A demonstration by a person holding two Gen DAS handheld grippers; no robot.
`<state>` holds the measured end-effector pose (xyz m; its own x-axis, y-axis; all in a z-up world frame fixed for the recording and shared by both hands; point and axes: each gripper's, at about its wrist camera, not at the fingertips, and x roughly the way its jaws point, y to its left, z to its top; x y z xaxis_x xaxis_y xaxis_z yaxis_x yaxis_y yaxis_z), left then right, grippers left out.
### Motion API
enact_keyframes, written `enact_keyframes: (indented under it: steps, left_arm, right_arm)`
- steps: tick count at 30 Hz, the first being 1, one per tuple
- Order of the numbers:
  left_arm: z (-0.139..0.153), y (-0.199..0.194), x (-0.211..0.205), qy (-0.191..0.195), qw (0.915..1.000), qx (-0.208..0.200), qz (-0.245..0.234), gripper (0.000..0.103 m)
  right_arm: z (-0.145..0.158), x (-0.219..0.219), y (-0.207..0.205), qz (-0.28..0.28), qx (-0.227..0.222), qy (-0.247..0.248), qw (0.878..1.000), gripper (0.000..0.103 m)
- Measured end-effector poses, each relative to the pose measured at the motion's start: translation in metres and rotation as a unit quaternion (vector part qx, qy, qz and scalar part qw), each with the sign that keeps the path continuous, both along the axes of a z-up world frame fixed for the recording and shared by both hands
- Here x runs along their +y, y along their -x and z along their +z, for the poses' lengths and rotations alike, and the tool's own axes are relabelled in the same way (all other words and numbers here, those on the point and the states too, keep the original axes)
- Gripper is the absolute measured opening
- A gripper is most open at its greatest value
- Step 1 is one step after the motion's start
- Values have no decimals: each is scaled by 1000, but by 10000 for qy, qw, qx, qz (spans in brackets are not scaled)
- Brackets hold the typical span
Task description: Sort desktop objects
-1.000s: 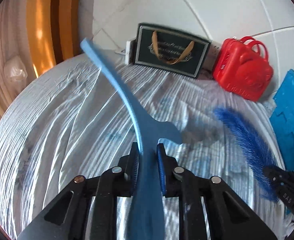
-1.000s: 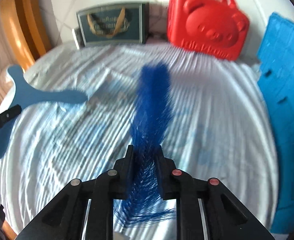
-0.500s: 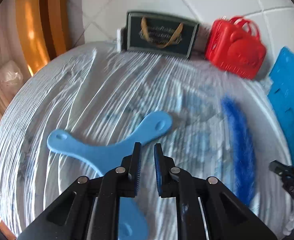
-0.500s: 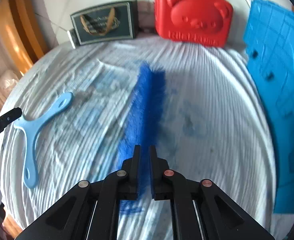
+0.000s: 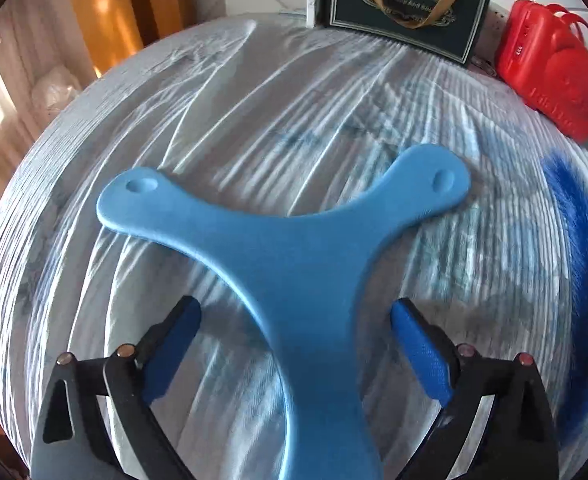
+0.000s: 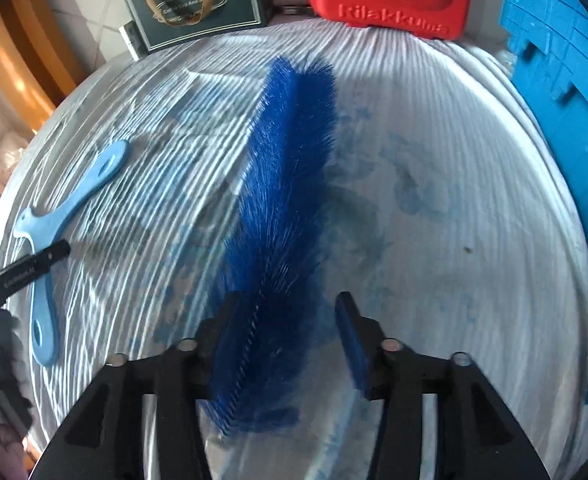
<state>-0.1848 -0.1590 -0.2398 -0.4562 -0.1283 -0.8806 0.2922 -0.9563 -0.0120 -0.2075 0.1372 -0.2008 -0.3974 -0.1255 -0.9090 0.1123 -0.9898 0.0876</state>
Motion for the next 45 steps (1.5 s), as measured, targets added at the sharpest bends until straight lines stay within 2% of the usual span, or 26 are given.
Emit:
enact_keyframes:
  steps: [1, 2, 3, 4, 6, 7, 8, 10, 13, 16, 28, 31, 33, 35, 37, 38, 41, 42, 43, 45]
  left_arm:
    - [-1, 3, -2, -59, 10000, -38, -33, 93]
    - [0, 4, -3, -45, 10000, 11, -64, 84]
    - [3, 4, -4, -13, 9998, 125, -120, 58]
    - [4, 6, -6, -21, 9998, 136, -172, 49]
    - [6, 7, -12, -259, 9994, 154, -178, 47]
    - [8, 6, -14, -320, 9991, 201, -168, 45]
    - [12, 3, -14, -292, 9990, 283, -195, 44]
    - [26, -4, -9, -353, 9975, 526, -310, 34]
    - [54, -10, -4, -393, 9944, 836, -510, 19]
    - [82, -13, 1, -343, 9898, 1189, -704, 9]
    - [175, -44, 34, -28, 9667, 2198, -1311, 9]
    - [175, -47, 30, -47, 9682, 2107, -1345, 9]
    - [161, -46, 24, -19, 9759, 1844, -1170, 11]
    - [145, -46, 17, 26, 9841, 1510, -932, 29]
    - [121, -45, 7, -53, 9893, 1265, -720, 94]
    - [107, -45, 3, -57, 9920, 1106, -612, 103]
    - [76, -45, 0, -79, 9963, 746, -413, 103]
    - [68, -44, 1, -12, 9973, 677, -298, 98]
    - [61, -42, 2, 95, 9981, 592, -169, 89]
    - [44, -36, 4, 58, 9992, 402, -21, 75]
  right_arm:
    - [-2, -3, 2, -5, -3, 7, 10000, 84]
    - [-5, -6, 4, -8, -2, 2, 10000, 96]
    - [-12, -12, 7, -1, 15, -42, 10000, 97]
    - [-17, -16, 11, 9, -16, -106, 9999, 97]
    - [-20, -28, 15, 121, 171, -528, 9984, 81]
    - [-14, -33, 15, 254, 293, -494, 9980, 38]
    - [-11, -36, 16, 252, 287, -619, 9974, 17]
    - [-2, -34, 17, 277, 275, -455, 9982, 15]
    - [19, -33, 11, 320, 589, -516, 9964, 14]
    - [46, -29, 5, 314, 910, -428, 9944, 14]
    - [140, -24, -22, 129, 1905, -206, 9814, 14]
    - [145, -20, -27, 67, 1905, -183, 9815, 14]
    - [140, -18, -30, 51, 1810, -195, 9833, 14]
    - [127, -19, -31, 78, 1616, -185, 9867, 15]
    - [114, -19, -31, 119, 1430, -156, 9895, 15]
    - [105, -21, -31, 151, 1330, -152, 9909, 15]
    - [75, -25, -26, 233, 987, -146, 9947, 15]
    - [65, -28, -22, 265, 874, -166, 9957, 15]
    - [56, -30, -19, 315, 779, -157, 9963, 15]
    - [41, -38, -11, 474, 652, -169, 9966, 15]
